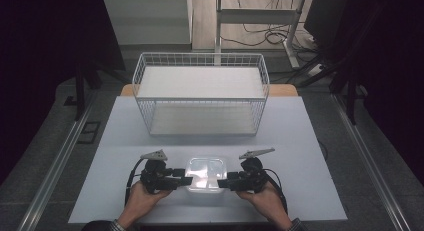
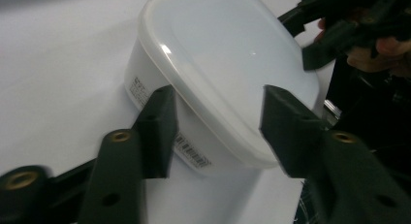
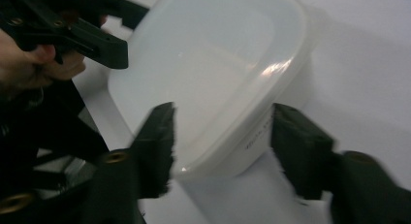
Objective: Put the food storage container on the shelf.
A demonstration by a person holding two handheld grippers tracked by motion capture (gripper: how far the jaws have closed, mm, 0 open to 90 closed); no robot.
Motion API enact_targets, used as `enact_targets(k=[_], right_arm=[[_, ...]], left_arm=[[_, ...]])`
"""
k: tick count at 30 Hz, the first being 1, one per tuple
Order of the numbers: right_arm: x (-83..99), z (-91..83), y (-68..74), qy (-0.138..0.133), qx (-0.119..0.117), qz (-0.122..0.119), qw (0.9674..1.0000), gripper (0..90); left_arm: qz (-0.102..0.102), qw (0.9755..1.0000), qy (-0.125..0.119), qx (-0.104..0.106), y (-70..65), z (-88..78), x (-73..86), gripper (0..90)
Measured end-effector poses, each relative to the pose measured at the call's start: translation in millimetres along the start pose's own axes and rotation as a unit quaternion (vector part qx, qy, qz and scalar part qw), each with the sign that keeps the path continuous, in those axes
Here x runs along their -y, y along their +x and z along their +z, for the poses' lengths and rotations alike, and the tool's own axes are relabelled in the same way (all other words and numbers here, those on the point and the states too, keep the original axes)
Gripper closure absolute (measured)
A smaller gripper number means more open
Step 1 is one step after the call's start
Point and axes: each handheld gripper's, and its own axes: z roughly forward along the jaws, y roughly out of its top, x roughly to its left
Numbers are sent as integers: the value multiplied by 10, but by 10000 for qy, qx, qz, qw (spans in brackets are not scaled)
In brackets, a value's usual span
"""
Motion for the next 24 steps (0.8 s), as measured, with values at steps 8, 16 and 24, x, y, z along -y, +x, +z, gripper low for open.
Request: enact_targets(k=[8,16,24], right_arm=[[-32,-110,24,-475,386,210,9979,740],[-74,-130,76,-781,784,-134,9938,787],[-186,-198,90,-992,776,-381,9913,787]], left_arm=[[-246,9977,-489,-408,-58,-28,-55,725],[-287,9956,-696,-560,-49,-29,-115,792],[-92,9943,-757,-748,-104,-111,-249,793]])
